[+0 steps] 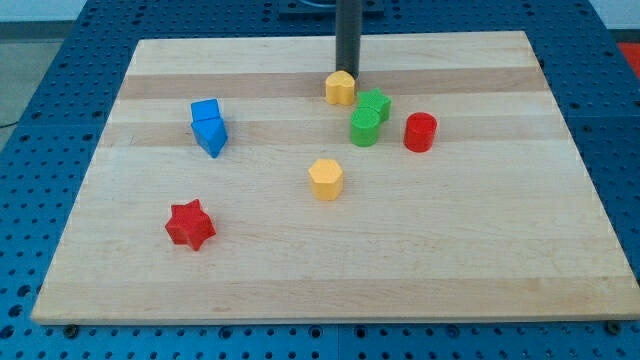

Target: Place the yellow heart into the yellow hexagon

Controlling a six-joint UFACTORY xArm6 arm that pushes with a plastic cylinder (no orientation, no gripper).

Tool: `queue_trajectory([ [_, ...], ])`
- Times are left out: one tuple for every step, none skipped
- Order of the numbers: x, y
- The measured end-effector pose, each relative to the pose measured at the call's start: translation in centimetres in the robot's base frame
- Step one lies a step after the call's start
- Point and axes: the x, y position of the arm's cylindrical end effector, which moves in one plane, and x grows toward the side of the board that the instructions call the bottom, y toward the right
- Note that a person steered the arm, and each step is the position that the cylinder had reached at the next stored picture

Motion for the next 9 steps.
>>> queue_trajectory([
  [0.6,-0.5],
  [0.6,0.7],
  [1.0,2.9],
  [2.1,1.7],
  [2.1,-2.0],
  [2.3,-5.1],
  [4.6,-6.8],
  [6.8,-8.1],
  [9.9,-8.2],
])
